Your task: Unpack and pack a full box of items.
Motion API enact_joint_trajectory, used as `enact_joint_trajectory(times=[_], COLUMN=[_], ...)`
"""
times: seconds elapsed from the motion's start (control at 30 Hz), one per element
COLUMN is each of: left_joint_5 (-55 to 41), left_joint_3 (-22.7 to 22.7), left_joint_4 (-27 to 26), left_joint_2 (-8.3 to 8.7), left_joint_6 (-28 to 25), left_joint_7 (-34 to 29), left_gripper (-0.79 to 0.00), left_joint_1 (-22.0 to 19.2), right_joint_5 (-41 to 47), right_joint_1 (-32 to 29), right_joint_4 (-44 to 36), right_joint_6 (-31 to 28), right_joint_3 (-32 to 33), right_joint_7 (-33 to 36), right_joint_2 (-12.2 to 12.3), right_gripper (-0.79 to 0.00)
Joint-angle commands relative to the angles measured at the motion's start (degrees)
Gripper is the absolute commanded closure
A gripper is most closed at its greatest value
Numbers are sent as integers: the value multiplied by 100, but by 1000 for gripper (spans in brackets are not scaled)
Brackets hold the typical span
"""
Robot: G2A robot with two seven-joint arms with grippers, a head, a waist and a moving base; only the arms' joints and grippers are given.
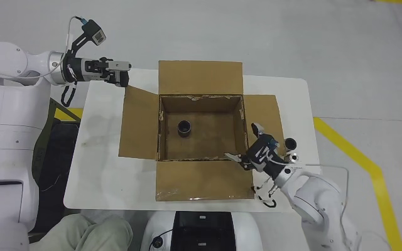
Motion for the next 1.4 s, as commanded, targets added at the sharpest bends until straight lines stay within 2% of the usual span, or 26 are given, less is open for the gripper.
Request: enact_joint_trajectory(times=[0.0,0.1,0.23,0.9,1.07,1.37], left_joint_5=[0,0,0,0,0,0], left_joint_3=[0,0,0,0,0,0], left_joint_4=[0,0,0,0,0,0], left_joint_2=[0,0,0,0,0,0], left_joint_6=[0,0,0,0,0,0], left_joint_7=[0,0,0,0,0,0], left_gripper=[-785,-785,-785,-785,-785,-785], left_joint_1=[0,0,0,0,0,0], right_joint_5=[-4,98,150,235,339,546], right_joint_1=[-120,-242,-374,-368,-609,-1493], right_joint_4=[-54,-73,-119,-71,-88,-267], right_joint_6=[-184,-515,-589,-461,-241,116], right_joint_3=[126,297,486,550,1081,2184], right_joint_7=[-170,-500,-779,-783,-377,-293], right_joint_2=[31,74,112,111,165,224], right_gripper=[-785,-785,-785,-785,-785,-785])
